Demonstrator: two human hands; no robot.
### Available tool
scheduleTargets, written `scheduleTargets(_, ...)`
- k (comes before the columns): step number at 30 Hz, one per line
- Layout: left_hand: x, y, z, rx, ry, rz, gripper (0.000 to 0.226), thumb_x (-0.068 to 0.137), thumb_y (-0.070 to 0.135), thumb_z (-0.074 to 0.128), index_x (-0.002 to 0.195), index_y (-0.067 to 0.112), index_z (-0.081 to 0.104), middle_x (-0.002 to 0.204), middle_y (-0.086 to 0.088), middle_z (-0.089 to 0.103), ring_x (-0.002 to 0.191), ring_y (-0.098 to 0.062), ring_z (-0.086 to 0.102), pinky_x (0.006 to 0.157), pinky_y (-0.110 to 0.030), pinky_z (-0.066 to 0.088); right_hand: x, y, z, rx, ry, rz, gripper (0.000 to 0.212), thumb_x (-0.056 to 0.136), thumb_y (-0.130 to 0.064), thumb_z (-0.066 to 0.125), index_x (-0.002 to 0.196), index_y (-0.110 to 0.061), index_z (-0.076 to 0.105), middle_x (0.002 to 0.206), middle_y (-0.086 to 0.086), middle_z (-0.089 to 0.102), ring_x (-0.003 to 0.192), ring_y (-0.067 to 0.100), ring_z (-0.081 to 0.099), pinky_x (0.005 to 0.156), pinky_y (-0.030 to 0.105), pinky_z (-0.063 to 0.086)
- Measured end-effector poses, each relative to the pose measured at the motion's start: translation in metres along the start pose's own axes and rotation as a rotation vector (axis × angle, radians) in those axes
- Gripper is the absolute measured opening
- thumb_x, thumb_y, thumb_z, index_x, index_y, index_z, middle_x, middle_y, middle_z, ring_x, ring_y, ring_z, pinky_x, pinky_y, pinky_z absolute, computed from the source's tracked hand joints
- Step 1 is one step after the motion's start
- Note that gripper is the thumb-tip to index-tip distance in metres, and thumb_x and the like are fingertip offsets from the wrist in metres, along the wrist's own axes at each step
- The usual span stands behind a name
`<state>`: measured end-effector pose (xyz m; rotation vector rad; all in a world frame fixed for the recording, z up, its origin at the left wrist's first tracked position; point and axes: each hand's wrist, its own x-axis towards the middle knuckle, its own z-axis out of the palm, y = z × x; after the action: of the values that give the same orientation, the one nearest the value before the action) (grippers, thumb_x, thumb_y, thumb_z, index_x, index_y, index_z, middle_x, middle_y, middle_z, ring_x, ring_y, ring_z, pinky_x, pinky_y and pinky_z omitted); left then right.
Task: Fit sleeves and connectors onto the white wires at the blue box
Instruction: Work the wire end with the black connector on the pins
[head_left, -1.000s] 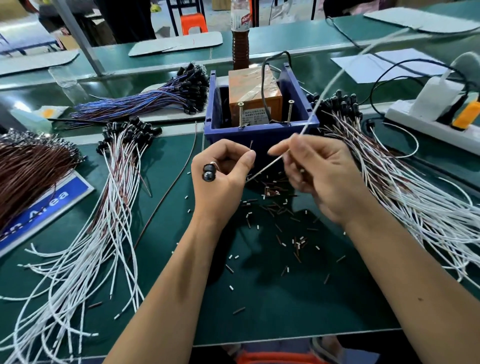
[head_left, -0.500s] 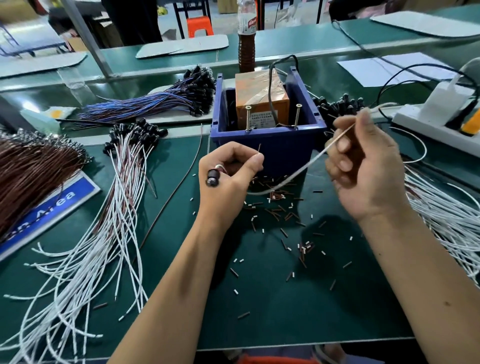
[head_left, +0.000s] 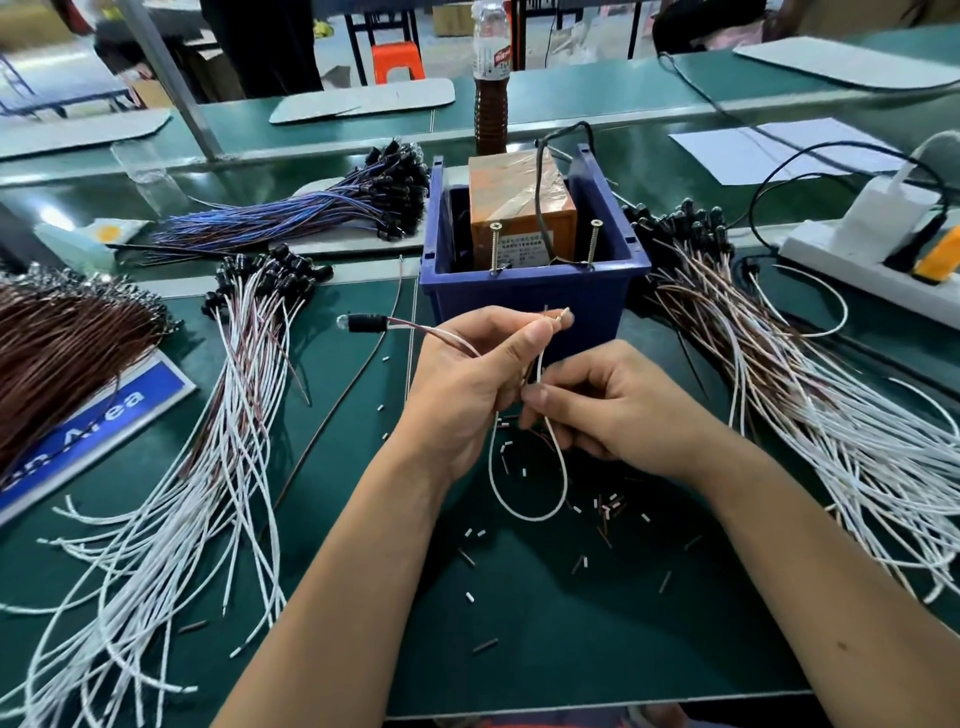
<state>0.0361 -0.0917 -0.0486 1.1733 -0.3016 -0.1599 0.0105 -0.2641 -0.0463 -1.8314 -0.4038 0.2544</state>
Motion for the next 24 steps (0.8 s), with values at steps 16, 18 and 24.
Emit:
scheduleTargets(16, 0.003, -0.007, -0.01, 0.01, -0.061, -0.1, 0.019, 0.082, 0.023, 0.076, 0.089, 0.005, 0.078, 0.082, -0.007, 0.077, 0.046, -0.001, 0.044, 0.045, -0.012, 0.034, 0.004, 0.004, -0.011, 0.148, 0.409, -0.192, 0.022, 0.105, -0.027, 0.062, 0.093, -0.01, 0.069, 0.07, 0.005, 0.061, 0.048, 0.012, 0.046, 0.042, 0.018, 0.034)
scheduleTargets(18, 0.002, -0.007, -0.009, -0.002, -0.076, -0.103, 0.017, 0.084, 0.022, 0.075, 0.088, 0.006, 0.079, 0.082, -0.007, 0.077, 0.048, -0.001, 0.05, 0.047, -0.012, 0.037, 0.002, 0.003, -0.011, 0.135, 0.389, -0.203, 0.015, 0.104, -0.02, 0.064, 0.095, -0.009, 0.07, 0.07, 0.004, 0.062, 0.05, 0.013, 0.047, 0.043, 0.018, 0.036)
scheduleTargets(24, 0.001, -0.006, -0.005, 0.016, -0.041, -0.114, 0.015, 0.083, 0.022, 0.075, 0.09, 0.011, 0.081, 0.087, -0.009, 0.078, 0.06, -0.01, 0.057, 0.057, -0.024, 0.033, 0.002, 0.004, -0.009, 0.059, 0.43, -0.235, 0.016, 0.106, -0.018, 0.063, 0.095, -0.007, 0.067, 0.063, -0.007, 0.057, 0.049, 0.01, 0.045, 0.046, 0.02, 0.037)
